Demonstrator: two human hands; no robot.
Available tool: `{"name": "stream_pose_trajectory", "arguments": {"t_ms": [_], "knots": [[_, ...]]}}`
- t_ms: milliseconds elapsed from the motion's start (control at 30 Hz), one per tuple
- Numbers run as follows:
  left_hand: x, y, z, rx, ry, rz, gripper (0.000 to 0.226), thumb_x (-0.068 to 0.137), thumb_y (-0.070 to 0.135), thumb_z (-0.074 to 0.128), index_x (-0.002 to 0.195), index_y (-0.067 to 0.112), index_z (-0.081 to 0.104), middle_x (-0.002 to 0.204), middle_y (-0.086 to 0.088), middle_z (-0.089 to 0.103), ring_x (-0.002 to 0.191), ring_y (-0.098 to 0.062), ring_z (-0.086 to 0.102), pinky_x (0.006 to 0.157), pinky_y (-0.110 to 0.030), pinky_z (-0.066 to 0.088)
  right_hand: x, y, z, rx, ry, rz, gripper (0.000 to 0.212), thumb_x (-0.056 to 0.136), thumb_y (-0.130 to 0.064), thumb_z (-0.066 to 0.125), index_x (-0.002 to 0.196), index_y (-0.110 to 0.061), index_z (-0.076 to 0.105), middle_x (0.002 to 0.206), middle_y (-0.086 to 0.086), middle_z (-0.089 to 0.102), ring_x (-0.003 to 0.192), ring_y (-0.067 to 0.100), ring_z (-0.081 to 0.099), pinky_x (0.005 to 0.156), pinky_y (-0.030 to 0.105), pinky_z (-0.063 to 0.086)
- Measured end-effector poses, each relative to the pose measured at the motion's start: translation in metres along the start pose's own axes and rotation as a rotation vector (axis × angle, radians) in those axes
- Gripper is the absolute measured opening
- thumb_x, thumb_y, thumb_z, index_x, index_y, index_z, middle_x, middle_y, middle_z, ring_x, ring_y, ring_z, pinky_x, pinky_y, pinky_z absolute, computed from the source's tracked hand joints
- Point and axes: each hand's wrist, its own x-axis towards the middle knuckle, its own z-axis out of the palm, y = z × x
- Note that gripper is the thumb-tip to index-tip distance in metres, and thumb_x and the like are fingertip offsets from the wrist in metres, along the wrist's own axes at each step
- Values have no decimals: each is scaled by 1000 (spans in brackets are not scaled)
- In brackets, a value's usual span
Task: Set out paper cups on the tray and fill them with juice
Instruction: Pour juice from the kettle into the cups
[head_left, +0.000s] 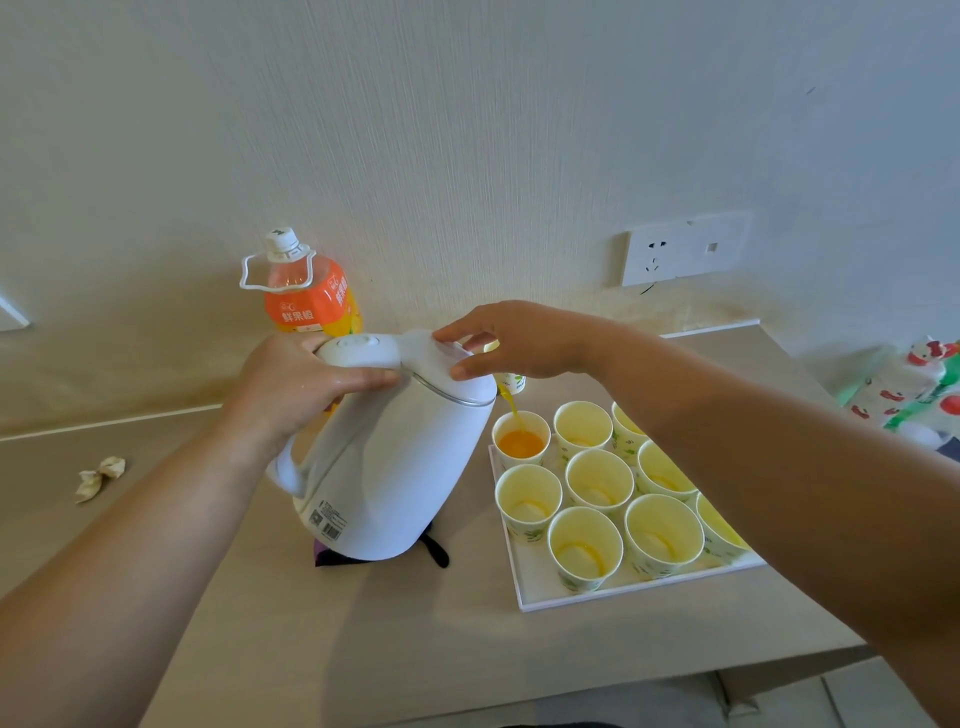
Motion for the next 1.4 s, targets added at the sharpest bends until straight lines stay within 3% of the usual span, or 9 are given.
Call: {"name": "stream_pose_trajectory", "arguments": {"t_ms": [200, 667, 967, 1133, 1267, 1400], "knots": [[2, -1, 0, 26, 6, -10, 33, 61, 33, 86, 74, 11, 66, 40, 14, 49, 45, -7, 45, 52, -24, 35, 2, 2, 0, 1, -1, 0, 50, 88, -33, 64, 136, -27, 49, 137, -5, 51, 121, 11, 51, 97, 22, 34], [8, -3, 3, 24, -13, -22, 30, 61, 33, 87, 67, 16, 62, 40, 14, 48, 39, -2, 41, 54, -26, 34, 5, 6, 1, 2, -14, -2, 51, 88, -32, 65, 136, -26, 49, 136, -3, 52, 119, 13, 52, 100, 25, 37], [9, -4, 4, 16, -21, -32, 31, 60, 32, 86, 72, 12, 65, 40, 14, 48, 39, 0, 42, 52, -24, 34, 8, 8, 2, 1, -31, 1, 52, 88, -32, 65, 137, -26, 49, 138, -1, 51, 120, 14, 52, 104, 30, 38], [11, -7, 5, 28, -17, -35, 35, 60, 33, 86, 76, 9, 66, 40, 13, 47, 39, -1, 41, 52, -25, 34, 8, 7, 2, -7, -30, -1, 52, 88, -31, 65, 137, -24, 48, 138, -1, 51, 120, 14, 52, 102, 28, 37], [13, -9, 5, 42, -17, -30, 37, 60, 33, 86, 76, 7, 66, 40, 12, 48, 48, -11, 44, 52, -26, 34, 8, 7, 3, 4, -35, 2, 52, 88, -30, 65, 137, -24, 48, 138, -1, 50, 121, 14, 52, 100, 26, 37], [13, -9, 6, 50, -15, -32, 36, 61, 33, 86, 77, 8, 66, 40, 13, 48, 41, -4, 43, 53, -25, 34, 8, 8, 3, -12, -38, 0, 52, 89, -30, 63, 138, -23, 47, 140, -1, 49, 121, 15, 51, 99, 25, 36]]}}
